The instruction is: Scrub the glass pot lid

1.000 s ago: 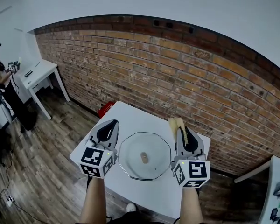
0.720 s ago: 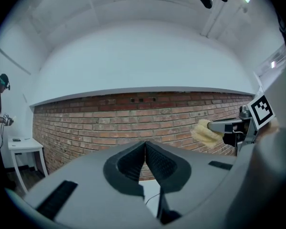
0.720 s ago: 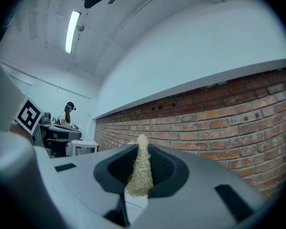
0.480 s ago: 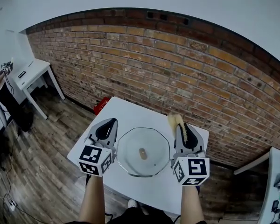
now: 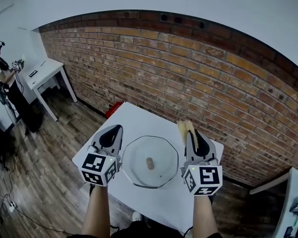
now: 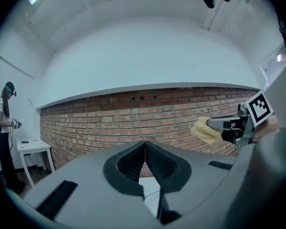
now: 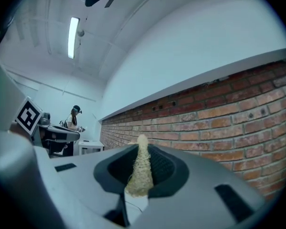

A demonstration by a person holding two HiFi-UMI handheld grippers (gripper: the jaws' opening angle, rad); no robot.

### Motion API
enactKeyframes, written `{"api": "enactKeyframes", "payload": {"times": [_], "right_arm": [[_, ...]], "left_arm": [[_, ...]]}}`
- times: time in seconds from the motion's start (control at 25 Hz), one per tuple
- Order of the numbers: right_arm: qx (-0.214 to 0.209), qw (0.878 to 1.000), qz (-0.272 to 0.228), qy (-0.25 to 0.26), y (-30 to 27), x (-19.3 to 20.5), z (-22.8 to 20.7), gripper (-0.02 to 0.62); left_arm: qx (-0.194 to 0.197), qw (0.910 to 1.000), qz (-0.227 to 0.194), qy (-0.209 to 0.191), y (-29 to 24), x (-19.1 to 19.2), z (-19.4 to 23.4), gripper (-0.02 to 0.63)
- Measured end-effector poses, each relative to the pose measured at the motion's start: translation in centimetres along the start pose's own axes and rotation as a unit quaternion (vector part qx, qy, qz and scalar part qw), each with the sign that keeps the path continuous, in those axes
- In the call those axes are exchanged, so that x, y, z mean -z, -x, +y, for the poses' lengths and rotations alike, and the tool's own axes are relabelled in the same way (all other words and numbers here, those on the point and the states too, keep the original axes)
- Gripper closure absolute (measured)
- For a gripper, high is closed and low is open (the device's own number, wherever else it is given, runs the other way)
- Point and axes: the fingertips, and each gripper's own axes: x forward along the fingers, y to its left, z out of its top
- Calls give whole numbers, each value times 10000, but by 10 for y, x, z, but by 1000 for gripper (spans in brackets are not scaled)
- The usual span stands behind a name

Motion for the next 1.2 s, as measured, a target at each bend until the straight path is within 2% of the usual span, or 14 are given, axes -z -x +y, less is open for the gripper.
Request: {"api": "enactKeyframes", "payload": {"times": [0.24,0.64,1.2], "right_arm": [[-150,9999,-2,-51,-3,5,-6,537],[-241,9996,138,-60,-8,18,4,537],[-366,9976,551,-219,-21,68,21,537]], "left_arm": [[-108,9998,93,-113,0,4,-10,595],[-60,9998,170,-35,-3,16,-7,595],[-121,9975,658,218,-7,74,6,595]]}}
